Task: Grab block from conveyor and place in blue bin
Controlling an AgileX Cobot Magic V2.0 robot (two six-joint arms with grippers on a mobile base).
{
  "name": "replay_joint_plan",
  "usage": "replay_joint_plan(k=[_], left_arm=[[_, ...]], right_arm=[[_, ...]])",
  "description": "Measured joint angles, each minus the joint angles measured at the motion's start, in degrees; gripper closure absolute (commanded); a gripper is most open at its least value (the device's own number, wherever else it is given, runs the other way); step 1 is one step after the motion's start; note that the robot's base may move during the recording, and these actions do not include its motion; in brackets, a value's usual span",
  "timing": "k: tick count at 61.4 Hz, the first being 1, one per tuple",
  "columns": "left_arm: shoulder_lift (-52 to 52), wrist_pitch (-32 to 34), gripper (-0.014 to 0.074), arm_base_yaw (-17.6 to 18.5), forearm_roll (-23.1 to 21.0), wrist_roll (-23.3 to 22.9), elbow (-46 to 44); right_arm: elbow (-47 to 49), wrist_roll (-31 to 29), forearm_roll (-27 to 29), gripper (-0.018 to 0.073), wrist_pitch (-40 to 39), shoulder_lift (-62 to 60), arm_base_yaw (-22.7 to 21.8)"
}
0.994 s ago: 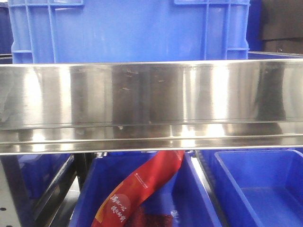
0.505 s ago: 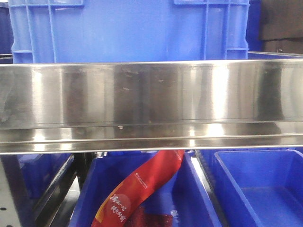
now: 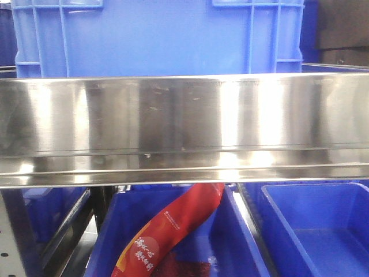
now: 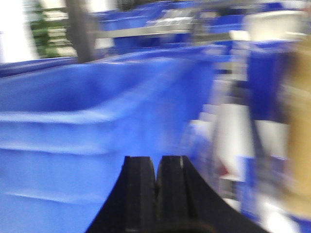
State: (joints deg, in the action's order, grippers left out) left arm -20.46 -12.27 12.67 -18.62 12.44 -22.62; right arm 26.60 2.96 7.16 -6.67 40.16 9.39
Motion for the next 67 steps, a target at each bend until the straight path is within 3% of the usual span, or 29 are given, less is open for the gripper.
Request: replay_joint_plan(k=[15,32,41,67], left_arm=[[10.4,-2.1,0.0707,-9.9,0.0,0.0,4.7],[13.8,-7.0,0.0707,-18.1,0.0,0.0,5.0],[13.9,-7.2,0.0707,-20.0,0.0,0.0,5.0],[13.9,-7.2,0.0707,-20.2,0.0,0.0,5.0]], right_arm=[[-6.0,0.0,-0.5,0.072,0.7,-8.8,-8.4],[-8.4,0.0,-3.1,0.072,6.7,-15.4,-9.3],[-8.4,0.0,-3.2,0.0721,5.5,-18.2,-9.3],[-8.4,0.0,-3.2,0.0721,4.5,-22.7,-9.3]])
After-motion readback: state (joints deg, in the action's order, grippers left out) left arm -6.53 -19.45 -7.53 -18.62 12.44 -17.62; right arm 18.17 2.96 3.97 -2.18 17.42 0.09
